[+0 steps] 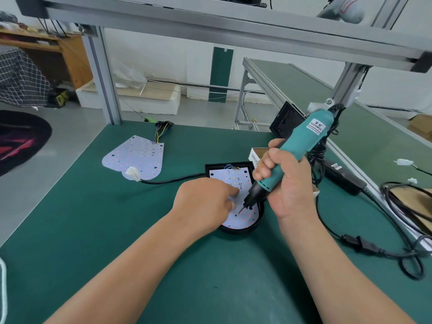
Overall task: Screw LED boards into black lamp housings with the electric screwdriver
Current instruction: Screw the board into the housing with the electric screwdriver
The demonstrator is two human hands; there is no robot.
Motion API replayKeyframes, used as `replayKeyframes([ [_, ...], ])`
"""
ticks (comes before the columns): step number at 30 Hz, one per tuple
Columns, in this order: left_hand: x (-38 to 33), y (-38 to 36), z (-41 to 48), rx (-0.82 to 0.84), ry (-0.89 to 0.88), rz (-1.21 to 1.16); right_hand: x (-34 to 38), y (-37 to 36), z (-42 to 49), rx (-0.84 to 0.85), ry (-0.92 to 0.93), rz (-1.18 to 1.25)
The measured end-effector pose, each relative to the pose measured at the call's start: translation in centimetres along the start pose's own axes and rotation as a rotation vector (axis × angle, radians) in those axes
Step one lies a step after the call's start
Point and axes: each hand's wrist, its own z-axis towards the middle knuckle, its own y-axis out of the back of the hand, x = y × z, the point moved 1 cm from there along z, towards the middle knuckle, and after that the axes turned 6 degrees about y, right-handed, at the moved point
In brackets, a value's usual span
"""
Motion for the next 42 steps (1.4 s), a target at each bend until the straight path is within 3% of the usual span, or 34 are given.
replayKeyframes([
  [13,-0.1,-0.4,0.0,-0.011,-0.001,0.008,0.0,-0.7,-0.6,0.066,0.063,-0.133],
  [21,-0.4,0.0,0.1,-0.010,0.031,0.074,-0.1,-2.0,-1.6,0.314,0.147,-0.308],
  [27,-0.7,-0.3,0.2,-0.034,0.093,0.140,-0.3,-3.2,-1.9,0.412,0.146,-0.426],
  [35,-0.8,-0.7,0.4,-0.057,0.122,0.135,-0.5,-2.5,-1.8,0.443,0.064,-0.371],
  [42,-0.2,-0.9,0.2,-0.079,0.083,0.060,0.4,-1.5,-2.1,0.490,0.123,-0.307],
])
